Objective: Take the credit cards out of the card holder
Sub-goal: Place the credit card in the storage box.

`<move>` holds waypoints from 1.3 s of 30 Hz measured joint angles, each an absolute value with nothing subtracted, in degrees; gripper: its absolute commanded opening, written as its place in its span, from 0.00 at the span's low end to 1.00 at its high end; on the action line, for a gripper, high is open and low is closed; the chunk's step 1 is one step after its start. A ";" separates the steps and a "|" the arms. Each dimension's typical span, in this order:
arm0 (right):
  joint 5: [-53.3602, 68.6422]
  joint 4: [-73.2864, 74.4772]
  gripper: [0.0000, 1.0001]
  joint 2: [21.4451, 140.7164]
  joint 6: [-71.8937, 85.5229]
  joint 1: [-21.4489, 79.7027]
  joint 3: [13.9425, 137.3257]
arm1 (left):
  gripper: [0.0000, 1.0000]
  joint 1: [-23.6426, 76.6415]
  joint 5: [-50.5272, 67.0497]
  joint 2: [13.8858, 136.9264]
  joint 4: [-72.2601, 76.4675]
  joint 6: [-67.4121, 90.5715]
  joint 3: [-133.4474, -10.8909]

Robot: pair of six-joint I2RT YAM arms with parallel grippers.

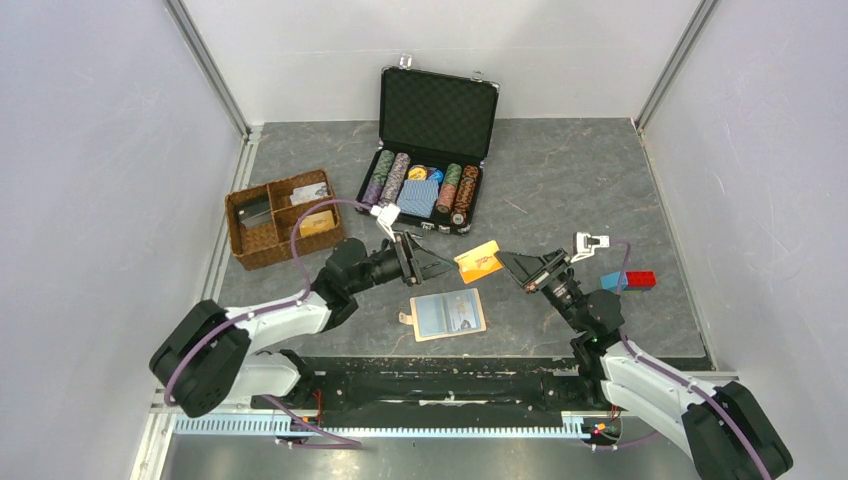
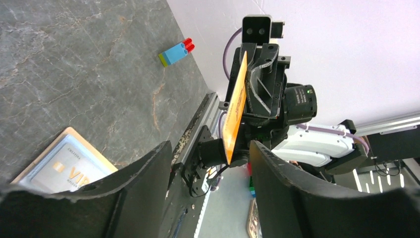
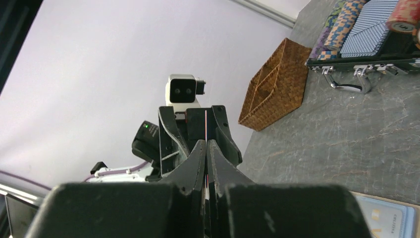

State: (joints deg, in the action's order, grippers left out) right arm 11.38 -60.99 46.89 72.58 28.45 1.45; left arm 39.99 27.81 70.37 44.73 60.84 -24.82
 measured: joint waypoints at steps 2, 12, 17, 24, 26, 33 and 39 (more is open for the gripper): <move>9.91 -61.23 0.00 46.48 73.28 28.45 0.69 | 0.57 41.06 26.85 72.60 47.42 61.80 -24.95; 6.26 -62.08 0.00 45.95 75.46 28.45 0.62 | 0.28 43.31 23.29 78.43 55.13 65.52 -26.55; 5.87 -61.73 0.00 45.19 75.44 28.45 0.62 | 0.24 43.33 22.44 78.37 56.16 65.82 -26.57; 6.09 -61.17 0.00 45.47 75.26 28.45 0.62 | 0.27 43.31 22.33 78.32 54.96 65.82 -27.49; 6.20 -61.14 0.00 45.56 75.29 28.45 0.62 | 0.14 43.33 22.33 78.35 54.98 65.87 -27.49; 6.83 -59.20 0.27 45.36 74.41 28.42 0.62 | 0.02 42.92 22.52 78.37 55.83 66.85 -27.51; 11.03 -47.62 0.58 42.50 64.60 28.42 0.91 | 0.02 34.72 25.96 75.53 47.07 66.39 -28.73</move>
State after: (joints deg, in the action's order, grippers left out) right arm 11.03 -47.62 42.50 64.60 28.42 0.91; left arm 34.72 25.96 75.53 47.07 66.39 -28.73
